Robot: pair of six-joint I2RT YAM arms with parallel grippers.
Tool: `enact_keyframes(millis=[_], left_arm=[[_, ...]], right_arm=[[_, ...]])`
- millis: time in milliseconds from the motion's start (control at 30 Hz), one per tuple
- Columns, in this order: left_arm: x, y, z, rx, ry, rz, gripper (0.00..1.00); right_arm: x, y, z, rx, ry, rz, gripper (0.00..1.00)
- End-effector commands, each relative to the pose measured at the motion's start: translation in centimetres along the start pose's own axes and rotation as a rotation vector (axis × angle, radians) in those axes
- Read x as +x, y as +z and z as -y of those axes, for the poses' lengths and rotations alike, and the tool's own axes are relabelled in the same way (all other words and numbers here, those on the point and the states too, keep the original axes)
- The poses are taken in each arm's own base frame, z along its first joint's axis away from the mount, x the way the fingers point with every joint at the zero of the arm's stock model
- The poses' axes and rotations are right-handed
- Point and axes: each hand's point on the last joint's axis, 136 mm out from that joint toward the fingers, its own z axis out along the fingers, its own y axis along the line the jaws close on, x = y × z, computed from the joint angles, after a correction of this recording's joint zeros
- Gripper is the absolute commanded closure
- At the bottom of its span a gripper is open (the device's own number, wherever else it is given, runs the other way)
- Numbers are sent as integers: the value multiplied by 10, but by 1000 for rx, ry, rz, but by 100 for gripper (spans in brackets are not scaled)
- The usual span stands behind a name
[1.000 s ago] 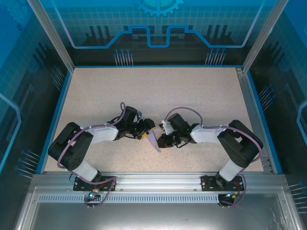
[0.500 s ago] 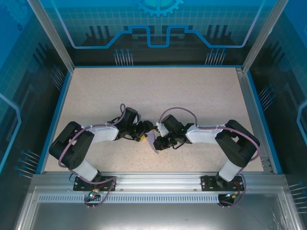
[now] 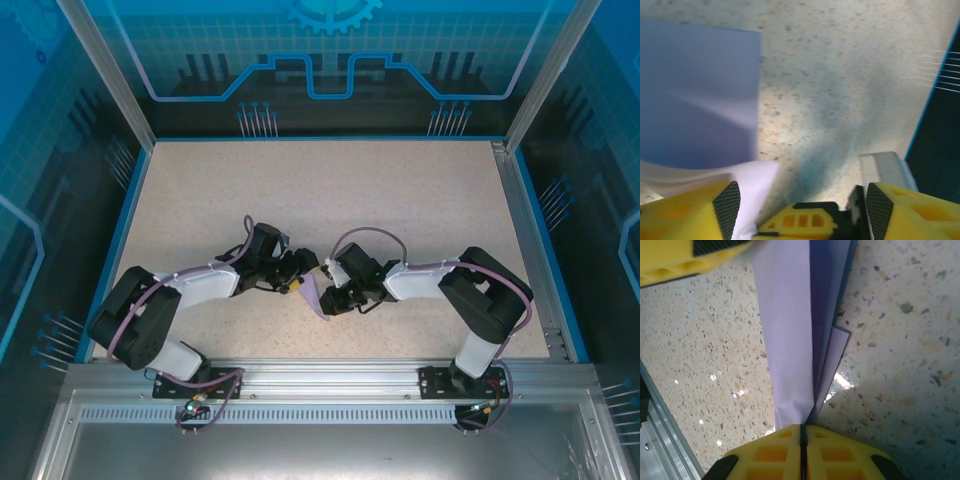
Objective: Fold a paper plane with a square sheet of paper (pick it up from the middle)
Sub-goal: Perform the fifth fold on the wing at the bottom-center of the table.
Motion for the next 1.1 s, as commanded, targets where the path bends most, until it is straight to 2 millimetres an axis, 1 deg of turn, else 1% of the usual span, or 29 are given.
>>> enact_keyframes(millis=[0,100,167,367,400,467,533,600,667,833,900,967,1000,1067], left_arm=[[1,-6,18,74,49,0,27],[0,-5,26,99,65,-8,27],[0,-3,24,84,58,-14,27],[-3,10,-2,0,-9,-13,28],[-4,12,-5,-10,-21,-6,30],[-8,13,-11,-29,-43,9,36],[-9,14,-13,-37,-49,19,44],[-11,14,-15,-48,-53,25,47],[-13,15,-17,-57,-59,30,55],[-15,16,-21,-75,-72,31,65],[-15,18,-26,-92,-81,29,66],[-14,18,-39,-139,-106,27,68],[-14,19,-43,-153,-112,24,72],[-13,18,-54,-179,-133,30,74]], right_arm=[[27,9,12,41,28,-82,91],[27,10,11,37,29,-82,91],[26,10,11,38,28,-78,91],[23,8,10,30,35,-55,90],[23,7,10,30,37,-51,90],[24,7,10,27,40,-45,90],[23,6,11,33,42,-42,90],[24,6,12,37,42,-42,90],[24,6,12,37,42,-41,90],[24,6,12,40,46,-34,90],[22,4,10,34,44,-24,90],[21,2,7,20,38,-16,89],[20,1,6,17,37,-13,89],[19,-1,2,3,26,-5,88]])
